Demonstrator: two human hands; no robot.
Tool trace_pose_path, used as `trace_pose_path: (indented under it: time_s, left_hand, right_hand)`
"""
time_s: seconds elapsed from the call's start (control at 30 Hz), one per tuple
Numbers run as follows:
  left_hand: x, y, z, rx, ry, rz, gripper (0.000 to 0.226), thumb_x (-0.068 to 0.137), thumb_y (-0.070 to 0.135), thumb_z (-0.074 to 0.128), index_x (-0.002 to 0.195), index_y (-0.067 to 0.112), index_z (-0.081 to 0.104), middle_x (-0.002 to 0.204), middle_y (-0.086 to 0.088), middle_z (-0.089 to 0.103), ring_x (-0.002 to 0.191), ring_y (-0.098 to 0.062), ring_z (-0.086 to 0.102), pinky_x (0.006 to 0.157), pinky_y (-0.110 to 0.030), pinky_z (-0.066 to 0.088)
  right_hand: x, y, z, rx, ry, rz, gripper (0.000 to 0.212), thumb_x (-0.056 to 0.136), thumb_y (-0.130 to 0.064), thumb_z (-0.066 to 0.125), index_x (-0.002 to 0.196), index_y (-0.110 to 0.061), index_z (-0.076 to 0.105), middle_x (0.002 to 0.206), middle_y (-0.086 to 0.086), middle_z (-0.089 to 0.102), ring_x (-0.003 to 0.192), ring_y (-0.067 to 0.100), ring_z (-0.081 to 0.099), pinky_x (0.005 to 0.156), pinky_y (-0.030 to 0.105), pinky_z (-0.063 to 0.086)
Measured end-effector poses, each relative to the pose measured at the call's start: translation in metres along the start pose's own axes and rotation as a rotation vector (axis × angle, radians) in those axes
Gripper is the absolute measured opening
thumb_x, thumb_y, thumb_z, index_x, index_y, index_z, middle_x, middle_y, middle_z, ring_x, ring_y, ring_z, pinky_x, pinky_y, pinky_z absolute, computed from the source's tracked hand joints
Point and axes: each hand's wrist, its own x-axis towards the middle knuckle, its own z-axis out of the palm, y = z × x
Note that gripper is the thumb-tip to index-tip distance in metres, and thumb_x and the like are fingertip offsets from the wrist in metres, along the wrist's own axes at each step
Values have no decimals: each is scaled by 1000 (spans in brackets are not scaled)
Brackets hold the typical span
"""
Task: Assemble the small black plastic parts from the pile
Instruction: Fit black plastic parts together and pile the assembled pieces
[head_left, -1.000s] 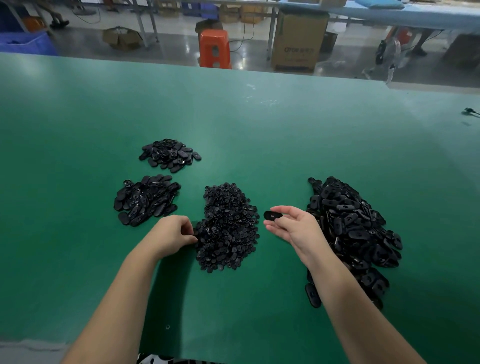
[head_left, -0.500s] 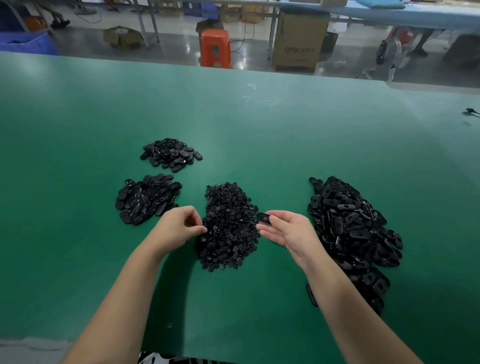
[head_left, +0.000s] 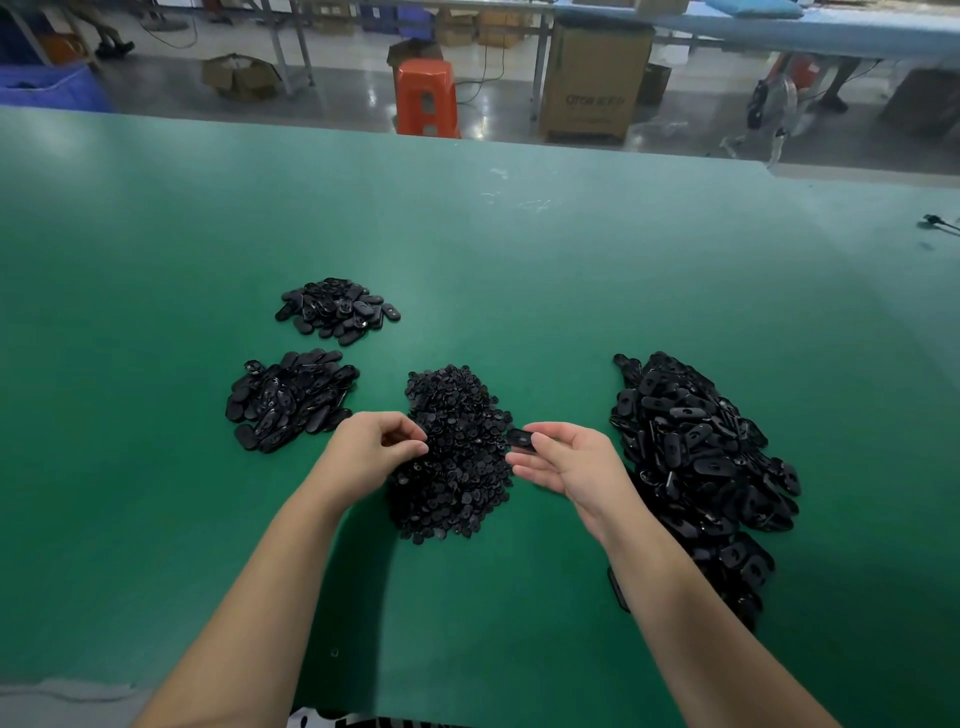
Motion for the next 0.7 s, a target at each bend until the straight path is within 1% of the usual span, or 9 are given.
trace_pose_path:
  time_s: [0.03,0.1,0.17,0.27,0.33,0.43,0.53,0.63,0.7]
  left_hand:
    - [0,0,0,-15,2,-1,15,84,18,82,80,30,75,71,15,74,63,5,62,62,-8,45]
    - [-1,0,0,-55,1,-6,15,86,15,80,83,30,76,73,9,75,65,-3,62,67,-18,50]
    - [-2,1,0,-103,1,-9,15,87,14,78,85,29,77,70,5,71,63,-9,56,67,-26,47]
    - [-5,6,2,-202,33,0,16,87,13,78,84,29,78,59,13,61,54,-3,47,57,-18,41]
    - [-7,13,4,-294,45,-4,19,88,12,77,83,29,79,58,11,60,54,-5,47,56,-18,43]
    - [-11,28,9,-431,13,18,21,91,7,73,86,27,79,61,1,66,56,-11,55,54,-22,48]
    - [-13,46,16,-496,16,57,18,91,6,72,89,22,80,60,2,65,52,-8,56,49,-16,45]
    - [-13,57,24,-542,32,71,15,93,8,69,93,19,80,62,-2,65,54,-14,58,58,-21,51]
    - [-13,61,28,-586,40,61,17,95,7,67,94,18,80,64,-3,66,56,-16,58,63,-24,53]
  right_hand:
    - [0,0,0,-2,1,-1,19,101,-4,56,119,2,61,108,21,72,89,26,76,69,25,61]
    - [0,1,1,-7,5,-1,20,101,-4,56,119,2,61,109,20,72,89,26,77,68,25,61]
    - [-1,1,3,-12,10,-4,20,101,-4,56,119,1,61,113,19,70,89,25,77,69,25,61]
    - [-3,1,5,-22,20,-17,21,101,-6,56,121,0,60,116,17,69,89,25,76,71,27,62]
    - [-4,0,8,-25,24,-32,22,102,-8,56,122,0,59,114,16,71,89,25,76,72,30,63]
    - [-7,-1,12,-2,35,-62,17,102,-10,56,117,-1,60,99,16,75,85,26,77,70,29,63]
    - [-10,-4,13,1,40,-103,12,101,-10,58,110,-3,62,82,14,75,73,25,75,64,29,62]
    - [-13,-6,14,13,30,-137,13,98,-8,62,108,-1,66,78,17,73,66,23,73,61,29,61]
    - [-15,-7,15,57,12,-161,13,96,-6,64,108,0,68,87,21,74,74,26,75,66,28,62]
